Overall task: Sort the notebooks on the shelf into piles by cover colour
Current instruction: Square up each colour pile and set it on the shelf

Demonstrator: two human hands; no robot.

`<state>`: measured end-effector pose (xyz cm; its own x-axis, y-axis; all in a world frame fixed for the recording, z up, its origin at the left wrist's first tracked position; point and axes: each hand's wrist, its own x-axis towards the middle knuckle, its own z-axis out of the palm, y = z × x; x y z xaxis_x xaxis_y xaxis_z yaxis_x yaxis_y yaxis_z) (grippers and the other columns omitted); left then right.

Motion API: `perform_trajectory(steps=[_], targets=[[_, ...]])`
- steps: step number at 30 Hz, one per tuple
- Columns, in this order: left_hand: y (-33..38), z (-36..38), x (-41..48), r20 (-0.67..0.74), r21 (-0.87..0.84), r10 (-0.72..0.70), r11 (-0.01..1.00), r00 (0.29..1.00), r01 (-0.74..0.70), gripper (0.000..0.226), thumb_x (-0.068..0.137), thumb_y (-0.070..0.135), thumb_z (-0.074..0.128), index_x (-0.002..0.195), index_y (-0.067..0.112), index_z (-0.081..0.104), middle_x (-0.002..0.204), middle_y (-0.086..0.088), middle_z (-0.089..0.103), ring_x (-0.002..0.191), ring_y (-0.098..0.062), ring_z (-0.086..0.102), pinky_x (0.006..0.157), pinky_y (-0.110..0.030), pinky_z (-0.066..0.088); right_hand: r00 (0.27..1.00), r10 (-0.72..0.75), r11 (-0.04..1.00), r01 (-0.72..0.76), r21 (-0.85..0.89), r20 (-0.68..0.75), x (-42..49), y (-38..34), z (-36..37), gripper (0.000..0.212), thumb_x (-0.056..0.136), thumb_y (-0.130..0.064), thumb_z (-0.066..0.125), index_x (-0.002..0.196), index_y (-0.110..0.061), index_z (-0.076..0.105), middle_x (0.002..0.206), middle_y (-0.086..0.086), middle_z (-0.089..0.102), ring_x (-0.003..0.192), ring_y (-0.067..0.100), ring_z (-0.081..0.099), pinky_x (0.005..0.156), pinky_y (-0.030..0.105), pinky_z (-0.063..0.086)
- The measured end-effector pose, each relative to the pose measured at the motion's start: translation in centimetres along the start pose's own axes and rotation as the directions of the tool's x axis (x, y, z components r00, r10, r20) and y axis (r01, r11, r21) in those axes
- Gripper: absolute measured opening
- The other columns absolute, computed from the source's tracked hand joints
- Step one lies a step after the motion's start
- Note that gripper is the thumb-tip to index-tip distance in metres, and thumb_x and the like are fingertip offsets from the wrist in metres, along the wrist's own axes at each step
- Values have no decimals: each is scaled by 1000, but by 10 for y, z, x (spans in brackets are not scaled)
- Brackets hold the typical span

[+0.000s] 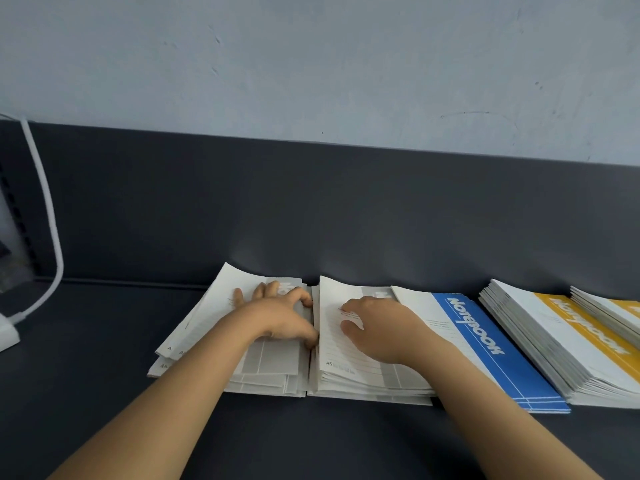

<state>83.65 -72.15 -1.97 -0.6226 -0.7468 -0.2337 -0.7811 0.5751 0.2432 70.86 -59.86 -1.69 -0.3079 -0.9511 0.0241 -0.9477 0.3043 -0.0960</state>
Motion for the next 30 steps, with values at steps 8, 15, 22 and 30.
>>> perform_trajectory(steps=[8, 15, 22, 30], targets=[[-11, 1, 1, -64, -13, -44, 999, 997, 43, 48, 71, 42, 60, 115, 52, 43, 151, -2, 18, 145, -23, 2, 113, -62, -5, 1000, 4, 1000, -4, 27, 15, -1, 1, -1, 46, 100, -38, 35, 144, -23, 39, 145, 1, 44, 130, 22, 43, 102, 33, 37], [28, 7, -7, -88, -336, 38, 940, 995, -66, 48, 95, 40, 46, 125, 5, 59, 150, -11, 36, 146, -27, 17, 112, -38, 21, 995, 85, 990, -91, 109, 57, 5, 3, 1, 45, 98, -41, 38, 137, -22, 45, 137, 3, 49, 124, 24, 46, 98, 34, 40], [37, 4, 5, 109, -922, 39, 378, 993, 87, 66, 55, 32, 88, 113, 9, 66, 117, -7, 67, 109, -22, 62, 99, -38, 48, 985, 106, 982, -125, 141, 135, 14, 2, 1, 40, 97, -36, 32, 125, -15, 50, 121, 8, 58, 107, 25, 54, 81, 32, 42], [36, 4, -6, 61, -973, 50, 226, 997, 48, 34, 75, -4, 74, 108, -5, 67, 93, -19, 74, 83, -32, 73, 70, -38, 58, 986, 156, 970, -144, 194, -53, 7, 7, -6, 33, 98, -25, 33, 122, -9, 49, 123, 8, 52, 118, 29, 48, 96, 36, 39]])
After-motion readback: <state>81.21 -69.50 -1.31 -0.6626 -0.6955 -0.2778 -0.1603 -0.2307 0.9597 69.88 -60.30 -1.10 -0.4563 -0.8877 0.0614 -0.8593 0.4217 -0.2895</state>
